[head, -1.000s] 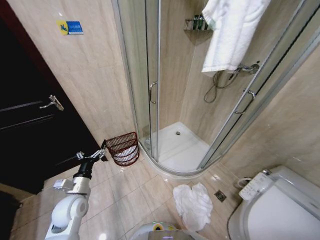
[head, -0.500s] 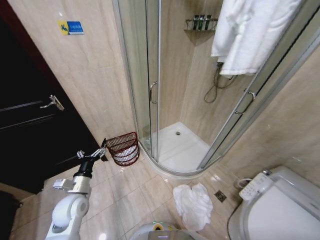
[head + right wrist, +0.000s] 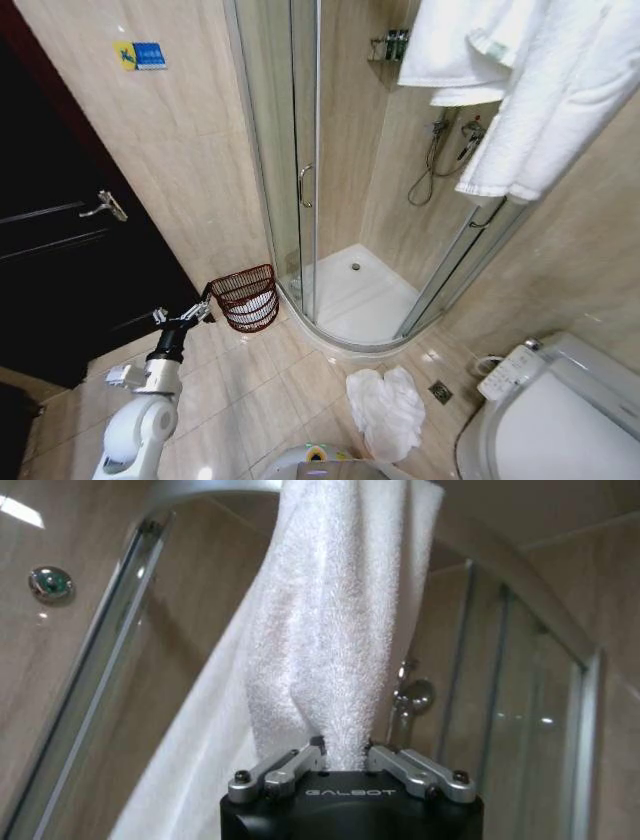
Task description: Discard the used towel into the hamper.
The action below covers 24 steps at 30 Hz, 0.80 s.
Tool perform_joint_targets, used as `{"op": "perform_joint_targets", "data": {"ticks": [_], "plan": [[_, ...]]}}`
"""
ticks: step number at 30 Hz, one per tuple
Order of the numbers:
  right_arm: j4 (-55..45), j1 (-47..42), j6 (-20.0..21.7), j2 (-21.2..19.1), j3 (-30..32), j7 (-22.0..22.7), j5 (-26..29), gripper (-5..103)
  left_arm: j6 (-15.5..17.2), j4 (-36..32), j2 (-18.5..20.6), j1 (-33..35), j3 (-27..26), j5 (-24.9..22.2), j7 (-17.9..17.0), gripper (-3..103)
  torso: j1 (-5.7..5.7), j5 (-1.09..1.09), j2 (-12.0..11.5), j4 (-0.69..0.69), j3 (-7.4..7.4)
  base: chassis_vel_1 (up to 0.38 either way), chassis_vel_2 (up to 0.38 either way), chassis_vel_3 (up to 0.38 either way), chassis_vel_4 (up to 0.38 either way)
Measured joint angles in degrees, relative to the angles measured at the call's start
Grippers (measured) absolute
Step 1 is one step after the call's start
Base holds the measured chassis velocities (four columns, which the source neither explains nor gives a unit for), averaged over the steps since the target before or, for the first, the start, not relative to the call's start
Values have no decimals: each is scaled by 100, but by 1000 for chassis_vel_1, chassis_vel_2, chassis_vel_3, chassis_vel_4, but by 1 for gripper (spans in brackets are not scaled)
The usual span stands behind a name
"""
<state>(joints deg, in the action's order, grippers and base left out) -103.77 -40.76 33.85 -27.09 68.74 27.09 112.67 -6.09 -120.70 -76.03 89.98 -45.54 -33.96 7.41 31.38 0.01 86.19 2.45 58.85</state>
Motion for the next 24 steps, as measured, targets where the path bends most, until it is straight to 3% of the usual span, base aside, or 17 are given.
{"op": "perform_joint_targets", "data": {"ticks": [13,16,18,19,21,23,24], "plan": [[-365,1169,717,396,-469,614,520,9,-49,44,29,21,-11,3,3,100,0,-2,0,1,0,0,0,0,0],[-439,1797,818,433,-995,566,618,9,-66,59,33,38,-16,-1,3,100,0,-1,0,2,0,0,0,0,0],[-590,2831,829,429,-1950,299,629,9,-72,72,33,35,-9,0,2,100,0,-2,0,0,0,0,0,0,0],[-590,2831,829,429,-1950,299,629,9,-72,72,33,35,-9,0,2,100,0,-2,0,0,0,0,0,0,0],[-683,3448,827,407,-2675,59,614,9,-73,83,31,19,8,6,3,100,-1,-2,0,-1,-1,0,0,0,0],[-890,4351,746,309,-3652,-206,616,9,-72,89,24,-3,27,14,4,100,0,2,-1,2,1,0,0,0,0],[-890,4351,746,309,-3652,-206,616,9,-72,89,24,-3,27,14,4,100,0,2,-1,2,1,0,0,0,0]]}}
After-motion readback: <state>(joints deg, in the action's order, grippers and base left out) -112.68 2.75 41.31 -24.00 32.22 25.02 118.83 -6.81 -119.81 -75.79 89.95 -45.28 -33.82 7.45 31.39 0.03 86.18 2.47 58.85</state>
